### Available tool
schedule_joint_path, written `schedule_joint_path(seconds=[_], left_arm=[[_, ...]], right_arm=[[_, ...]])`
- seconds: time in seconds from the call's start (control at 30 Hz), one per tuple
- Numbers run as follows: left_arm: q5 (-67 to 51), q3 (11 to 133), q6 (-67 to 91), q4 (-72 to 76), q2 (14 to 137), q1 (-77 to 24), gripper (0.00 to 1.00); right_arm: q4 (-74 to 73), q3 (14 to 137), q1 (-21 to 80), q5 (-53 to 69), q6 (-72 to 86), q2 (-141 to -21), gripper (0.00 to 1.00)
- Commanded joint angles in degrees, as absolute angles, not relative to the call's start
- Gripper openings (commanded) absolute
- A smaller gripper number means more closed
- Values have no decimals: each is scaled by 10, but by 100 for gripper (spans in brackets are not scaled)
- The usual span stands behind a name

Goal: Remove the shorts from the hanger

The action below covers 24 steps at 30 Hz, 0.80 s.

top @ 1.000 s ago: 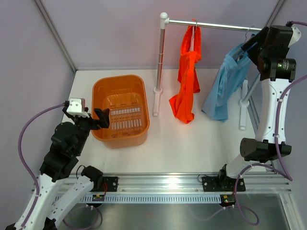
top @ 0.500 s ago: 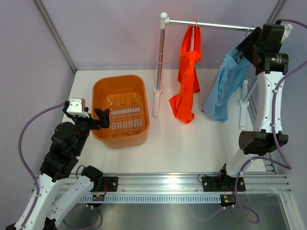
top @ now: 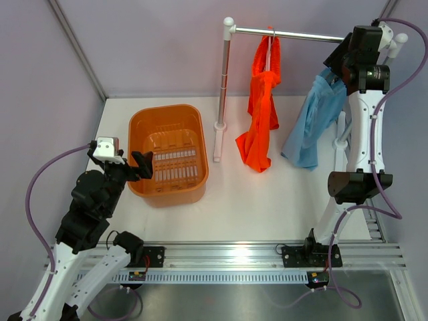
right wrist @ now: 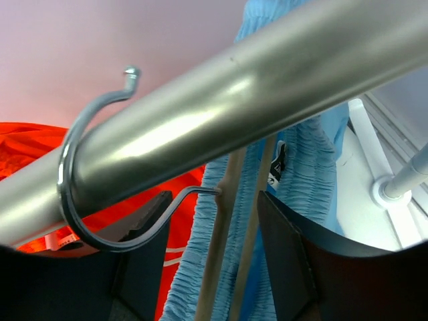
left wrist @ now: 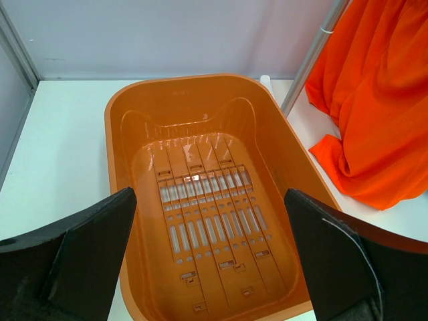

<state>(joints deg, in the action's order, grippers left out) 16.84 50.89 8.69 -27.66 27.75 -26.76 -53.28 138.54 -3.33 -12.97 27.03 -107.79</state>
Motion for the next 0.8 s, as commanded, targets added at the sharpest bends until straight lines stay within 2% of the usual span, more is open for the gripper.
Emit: schedule_joint_path(seconds=[0.0,0.3,0.6,0.77], left_arm=[[158,515,91,-245,281,-266,99],[156,515,91,-245,284,-266,99],[154,516,92,-245,283,-266,99],[155,515,92,-245,281,-266,99]], right_arm=[[-531,1383,-29,-177,255,-1068,59],[-519,1399,-21,-226,220,-1069,55],[-494,1397,-15,-235,200,-1071,39],[-486,1397,-13,-231,193,-1078,36]])
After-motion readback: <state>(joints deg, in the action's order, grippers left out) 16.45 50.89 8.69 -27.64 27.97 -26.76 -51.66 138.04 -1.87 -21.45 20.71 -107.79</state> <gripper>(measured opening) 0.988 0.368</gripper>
